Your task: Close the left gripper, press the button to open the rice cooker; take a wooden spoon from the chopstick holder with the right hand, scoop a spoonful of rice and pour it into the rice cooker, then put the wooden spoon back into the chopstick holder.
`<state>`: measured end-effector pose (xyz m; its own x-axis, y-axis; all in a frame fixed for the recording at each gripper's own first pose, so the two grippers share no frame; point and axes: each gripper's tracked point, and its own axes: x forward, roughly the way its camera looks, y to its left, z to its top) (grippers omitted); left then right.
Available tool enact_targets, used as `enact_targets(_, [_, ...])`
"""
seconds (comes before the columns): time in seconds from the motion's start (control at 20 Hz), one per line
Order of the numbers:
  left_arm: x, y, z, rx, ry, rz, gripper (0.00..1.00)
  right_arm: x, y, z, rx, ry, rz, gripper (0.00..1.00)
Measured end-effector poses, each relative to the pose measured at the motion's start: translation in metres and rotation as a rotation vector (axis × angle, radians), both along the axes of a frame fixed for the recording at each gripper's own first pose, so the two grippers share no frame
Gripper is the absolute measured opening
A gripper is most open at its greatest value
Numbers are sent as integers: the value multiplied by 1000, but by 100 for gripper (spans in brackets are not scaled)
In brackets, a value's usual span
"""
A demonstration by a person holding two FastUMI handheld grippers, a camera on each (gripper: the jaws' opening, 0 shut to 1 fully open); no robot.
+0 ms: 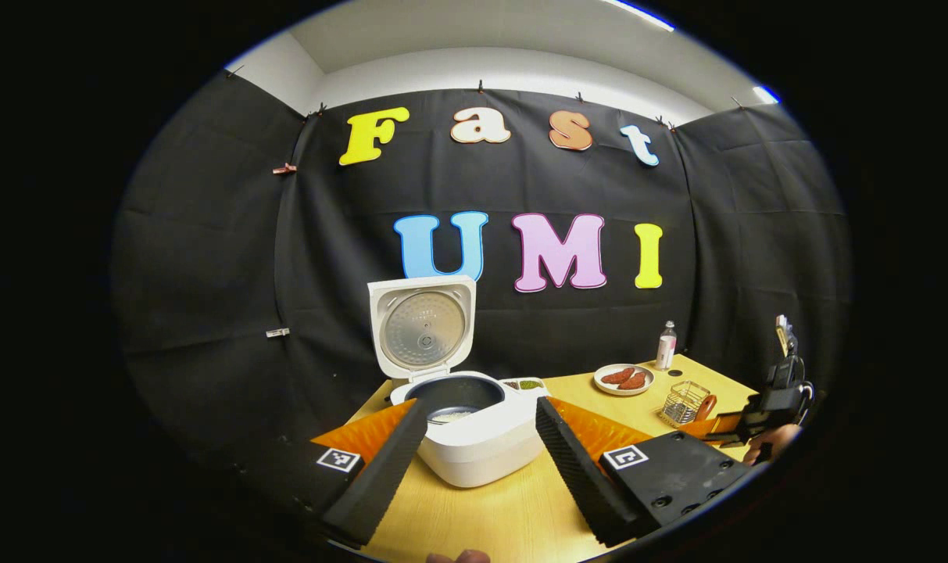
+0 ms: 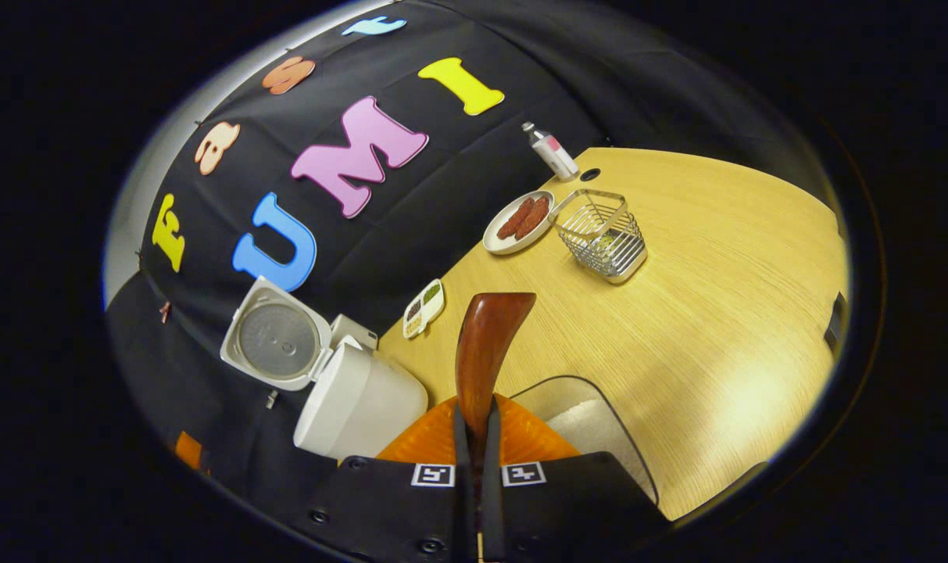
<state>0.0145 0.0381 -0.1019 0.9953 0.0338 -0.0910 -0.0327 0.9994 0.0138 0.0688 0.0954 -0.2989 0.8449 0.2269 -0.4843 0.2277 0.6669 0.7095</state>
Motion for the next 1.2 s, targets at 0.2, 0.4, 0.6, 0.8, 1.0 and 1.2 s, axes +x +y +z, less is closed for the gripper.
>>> enact_targets(0.2, [-4,4,-3,-25,10,19,96,4,-17,37,41,-43,-42,7])
enact_targets(0.4, [-6,7,-2,-23,8,31,96,17,-15,84,78,-101,-53,7])
enact_targets(0.6, [-7,9,-1,-16,0,32,96,46,9,132,110,-150,-38,7])
enact_targets(0.8, [-11,17,-7,-33,8,42,97,82,45,168,117,-205,-13,7])
enact_targets(1.0, [-10,30,-9,-24,8,59,97,113,99,197,125,-250,38,7])
enact_targets(1.2, [-6,47,-14,-46,12,96,97,146,154,208,133,-265,89,7])
